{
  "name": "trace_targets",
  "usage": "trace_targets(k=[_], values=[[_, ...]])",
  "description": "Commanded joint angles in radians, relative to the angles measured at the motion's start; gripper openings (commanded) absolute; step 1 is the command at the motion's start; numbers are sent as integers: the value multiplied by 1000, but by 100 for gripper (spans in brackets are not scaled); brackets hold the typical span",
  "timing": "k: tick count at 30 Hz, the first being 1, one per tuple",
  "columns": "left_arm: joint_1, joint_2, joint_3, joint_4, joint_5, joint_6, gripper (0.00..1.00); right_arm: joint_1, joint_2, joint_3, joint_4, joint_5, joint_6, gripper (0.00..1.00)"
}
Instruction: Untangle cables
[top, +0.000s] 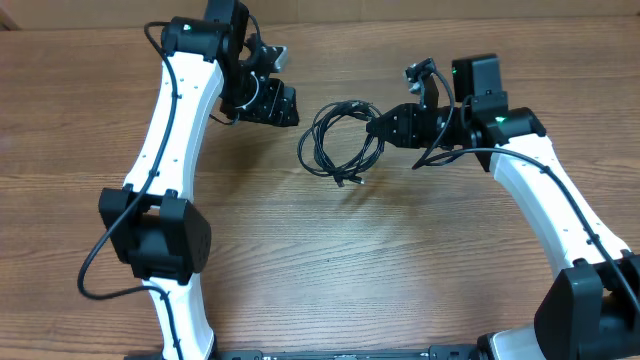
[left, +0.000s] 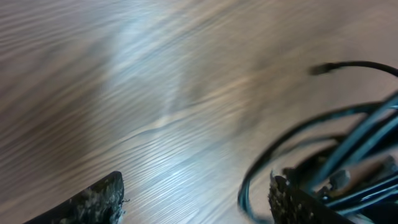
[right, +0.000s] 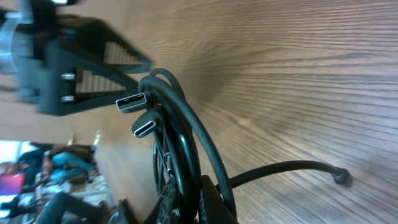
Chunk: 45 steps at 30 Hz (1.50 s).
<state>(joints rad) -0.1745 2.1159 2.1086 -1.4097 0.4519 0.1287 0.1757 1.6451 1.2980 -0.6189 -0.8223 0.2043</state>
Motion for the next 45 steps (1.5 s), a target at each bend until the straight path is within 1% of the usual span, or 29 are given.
trace_targets(k=[1,3,4,11,14,17,24,26,29,32,34,37,40,41,44,45], values=[[16,91,13,-5,335,204,77,-19,-1,40,5,-123,-43,4],[18,114,13,2,416,235,81,-21,-1,40,5,-122,-43,4],[17,125,13,10,428,234,82,-21,-1,40,5,-123,-42,4],[17,203,13,23,448,231,79,-21,-1,40,6,-122,-43,4],[11,230,11,18,549,275,77,-21,-1,40,7,-122,-43,4],[-3,235,3,12,609,326,77,-21,-1,40,9,-122,-42,4],[-53,235,-1,-5,615,388,78,-21,-1,40,13,-122,-42,4],[-62,235,-1,-7,615,389,80,-22,-1,40,13,-123,-42,4],[-72,235,-1,-8,615,397,81,-22,-1,40,13,-123,-41,3],[-82,235,-2,-6,616,400,78,-22,-1,40,13,-123,-41,3],[-88,235,-2,0,628,399,72,-22,-1,40,13,-123,-41,4],[-89,235,-2,18,687,399,68,-22,-1,40,16,-122,-27,4],[-94,235,-2,56,720,397,66,-22,-1,40,42,-122,14,4],[-100,235,-2,74,720,387,66,-22,-1,40,78,-122,54,3],[-112,235,-2,80,721,380,65,-22,-1,40,143,-122,104,4],[-116,235,-2,80,719,380,62,-23,-1,40,161,-122,117,4]])
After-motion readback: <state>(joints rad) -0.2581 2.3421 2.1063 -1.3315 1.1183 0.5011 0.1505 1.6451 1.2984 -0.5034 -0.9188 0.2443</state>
